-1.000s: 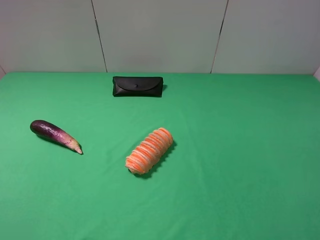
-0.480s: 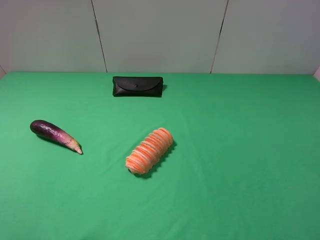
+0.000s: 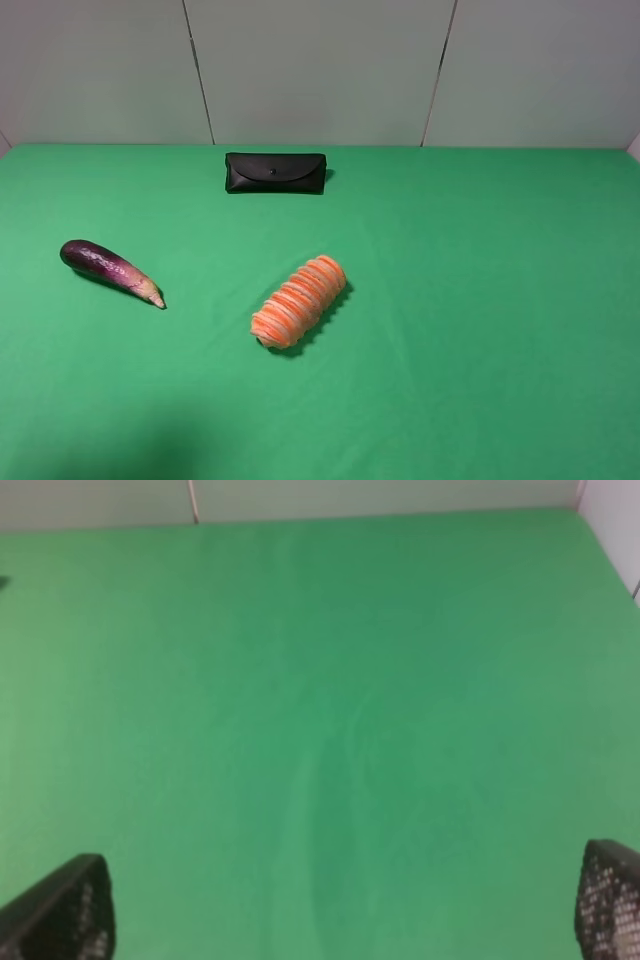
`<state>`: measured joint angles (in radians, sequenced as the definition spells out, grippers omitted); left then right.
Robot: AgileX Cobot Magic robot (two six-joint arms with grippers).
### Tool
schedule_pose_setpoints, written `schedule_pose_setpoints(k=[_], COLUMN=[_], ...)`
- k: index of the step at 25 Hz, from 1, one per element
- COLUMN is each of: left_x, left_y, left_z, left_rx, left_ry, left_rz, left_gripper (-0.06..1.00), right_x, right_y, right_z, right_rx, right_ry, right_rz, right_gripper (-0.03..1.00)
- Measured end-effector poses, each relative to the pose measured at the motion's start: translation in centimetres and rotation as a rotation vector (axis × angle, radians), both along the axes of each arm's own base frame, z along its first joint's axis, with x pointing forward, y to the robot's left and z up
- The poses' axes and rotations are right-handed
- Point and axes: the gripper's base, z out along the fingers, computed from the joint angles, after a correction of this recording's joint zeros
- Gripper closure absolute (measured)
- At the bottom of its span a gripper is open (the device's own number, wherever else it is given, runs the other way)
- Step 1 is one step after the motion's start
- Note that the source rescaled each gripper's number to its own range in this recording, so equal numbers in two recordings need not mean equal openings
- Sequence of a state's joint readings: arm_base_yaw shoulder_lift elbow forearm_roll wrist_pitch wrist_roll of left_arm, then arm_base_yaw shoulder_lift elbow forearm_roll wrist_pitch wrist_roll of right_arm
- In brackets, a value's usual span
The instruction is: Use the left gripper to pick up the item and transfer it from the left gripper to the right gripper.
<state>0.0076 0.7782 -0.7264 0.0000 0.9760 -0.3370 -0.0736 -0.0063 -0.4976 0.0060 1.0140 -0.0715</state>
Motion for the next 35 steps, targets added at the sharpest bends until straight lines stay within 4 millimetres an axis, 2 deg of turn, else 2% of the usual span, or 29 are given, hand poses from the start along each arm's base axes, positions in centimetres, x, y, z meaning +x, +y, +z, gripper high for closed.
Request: schedule_pose_setpoints(k=[4, 10, 16, 21, 27, 35], left_x=[3.0, 7.7, 10.9, 12.2, 12.9, 13.8], left_y=[0.0, -0.8, -2.2, -4.3, -6.5, -6.4], left_z=[-1.5, -5.0, -8.5, -11.2, -13.8, -15.1], left_rx=[-0.021, -0.148, -0.297, -0.327, -0.311, -0.214], left_ry=[0.055, 0.144, 0.220, 0.281, 0.330, 0.315], left_rz=[0.040, 0.091, 0.178, 0.264, 0.392, 0.504], left_gripper=[-0.04, -0.06, -0.06, -0.06, -0.06, -0.06], right_x=[0.0, 0.0, 0.0, 0.0, 0.0, 0.0], right_y=[0.0, 0.0, 0.0, 0.0, 0.0, 0.0], right_z=[0.0, 0.0, 0.0, 0.0, 0.0, 0.0], right_rx=[0.000, 0.000, 0.000, 0.000, 0.000, 0.000], right_ry=[0.000, 0.000, 0.000, 0.000, 0.000, 0.000], right_rz=[0.000, 0.000, 0.000, 0.000, 0.000, 0.000], right_gripper=[-0.03, -0.03, -0.03, -0.03, -0.03, -0.03])
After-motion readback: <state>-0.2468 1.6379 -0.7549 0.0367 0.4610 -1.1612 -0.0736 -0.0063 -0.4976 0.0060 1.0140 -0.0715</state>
